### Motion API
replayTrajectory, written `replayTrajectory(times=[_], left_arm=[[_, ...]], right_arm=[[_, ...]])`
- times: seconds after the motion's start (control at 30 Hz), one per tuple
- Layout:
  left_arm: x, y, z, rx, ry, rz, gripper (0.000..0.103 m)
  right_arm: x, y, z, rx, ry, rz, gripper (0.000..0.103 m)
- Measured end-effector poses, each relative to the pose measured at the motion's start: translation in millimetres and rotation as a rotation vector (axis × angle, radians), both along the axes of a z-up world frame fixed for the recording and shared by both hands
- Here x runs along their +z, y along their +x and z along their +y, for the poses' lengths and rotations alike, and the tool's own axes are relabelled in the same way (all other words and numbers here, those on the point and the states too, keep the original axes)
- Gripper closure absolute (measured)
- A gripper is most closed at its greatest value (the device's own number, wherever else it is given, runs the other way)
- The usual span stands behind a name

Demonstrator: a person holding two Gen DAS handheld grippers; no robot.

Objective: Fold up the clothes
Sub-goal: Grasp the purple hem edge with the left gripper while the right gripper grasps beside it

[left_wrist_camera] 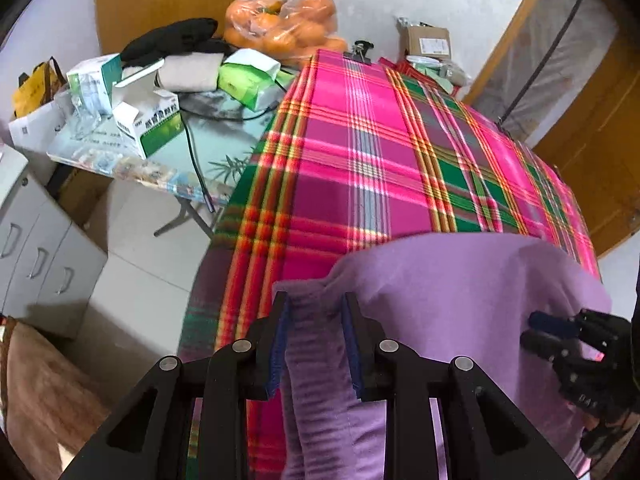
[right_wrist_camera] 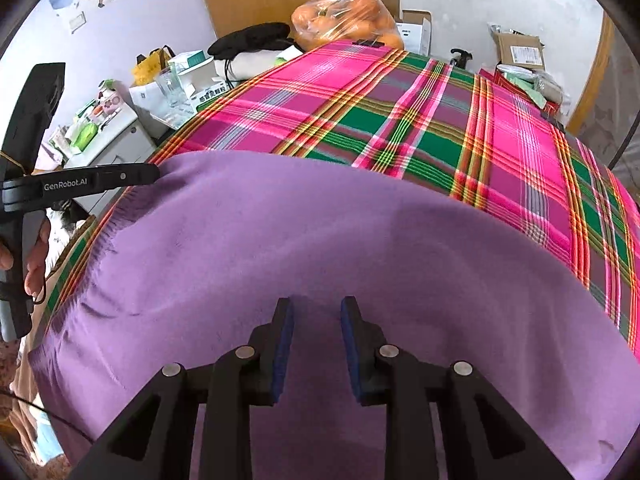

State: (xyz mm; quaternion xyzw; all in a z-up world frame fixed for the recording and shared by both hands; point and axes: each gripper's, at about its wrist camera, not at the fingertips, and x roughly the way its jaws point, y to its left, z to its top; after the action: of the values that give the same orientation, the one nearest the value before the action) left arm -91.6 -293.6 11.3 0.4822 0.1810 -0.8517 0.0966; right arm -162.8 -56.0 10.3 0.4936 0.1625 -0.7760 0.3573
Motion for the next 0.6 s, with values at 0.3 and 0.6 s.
replayTrajectory(times=[0.3,0.6], left_arm=[[-9,-11,-11,0.013,-0.018,0.037,0.071],[-4,-16,-12,0.002,-0.013,0.02,0.071]], right_arm=[[-3,-7,-10,-0.02,-0.016,0.005,0.073],[-2,-10,-14,-0.005,0.007,0.011,0.072]])
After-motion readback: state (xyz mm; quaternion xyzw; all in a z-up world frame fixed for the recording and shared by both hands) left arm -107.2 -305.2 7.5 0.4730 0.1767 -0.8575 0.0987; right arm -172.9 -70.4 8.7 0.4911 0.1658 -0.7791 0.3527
